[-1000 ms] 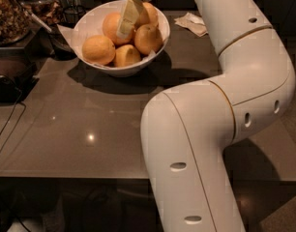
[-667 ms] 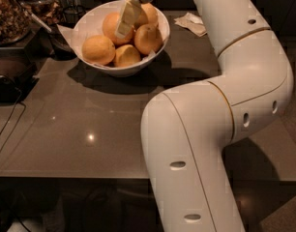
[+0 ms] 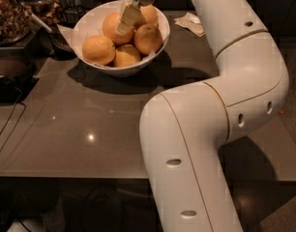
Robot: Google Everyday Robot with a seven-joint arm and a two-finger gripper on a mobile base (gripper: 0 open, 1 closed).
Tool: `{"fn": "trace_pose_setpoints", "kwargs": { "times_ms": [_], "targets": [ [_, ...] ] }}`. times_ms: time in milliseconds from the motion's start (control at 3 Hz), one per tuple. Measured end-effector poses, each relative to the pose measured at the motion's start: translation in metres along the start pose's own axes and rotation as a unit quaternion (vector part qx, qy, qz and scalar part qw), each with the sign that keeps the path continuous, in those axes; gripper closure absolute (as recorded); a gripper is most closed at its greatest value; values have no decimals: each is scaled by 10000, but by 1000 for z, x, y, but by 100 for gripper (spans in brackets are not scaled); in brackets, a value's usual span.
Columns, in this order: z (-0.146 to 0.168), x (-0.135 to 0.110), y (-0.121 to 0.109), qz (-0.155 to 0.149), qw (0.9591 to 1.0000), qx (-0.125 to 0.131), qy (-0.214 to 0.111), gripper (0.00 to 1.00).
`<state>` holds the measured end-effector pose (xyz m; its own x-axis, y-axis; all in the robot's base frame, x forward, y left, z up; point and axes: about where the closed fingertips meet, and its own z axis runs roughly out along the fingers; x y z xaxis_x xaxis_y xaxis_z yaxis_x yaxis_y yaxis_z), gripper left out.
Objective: Pick orange from white bowl
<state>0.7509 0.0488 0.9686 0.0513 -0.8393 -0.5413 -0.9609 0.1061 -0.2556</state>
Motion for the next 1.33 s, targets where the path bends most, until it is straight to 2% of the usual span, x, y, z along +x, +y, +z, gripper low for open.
{"fn": "trace_pose_setpoints", "kwargs": {
  "times_ms": [333,667,1000,1333],
  "targets": [
    [9,4,6,2,9998,-167,136,44],
    [16,5,12,-104,9990,-323,296,35],
    [24,5,17,-226,9978,-449,436,36],
    [32,5,18,-339,9967,-505,530,44]
  ]
}}
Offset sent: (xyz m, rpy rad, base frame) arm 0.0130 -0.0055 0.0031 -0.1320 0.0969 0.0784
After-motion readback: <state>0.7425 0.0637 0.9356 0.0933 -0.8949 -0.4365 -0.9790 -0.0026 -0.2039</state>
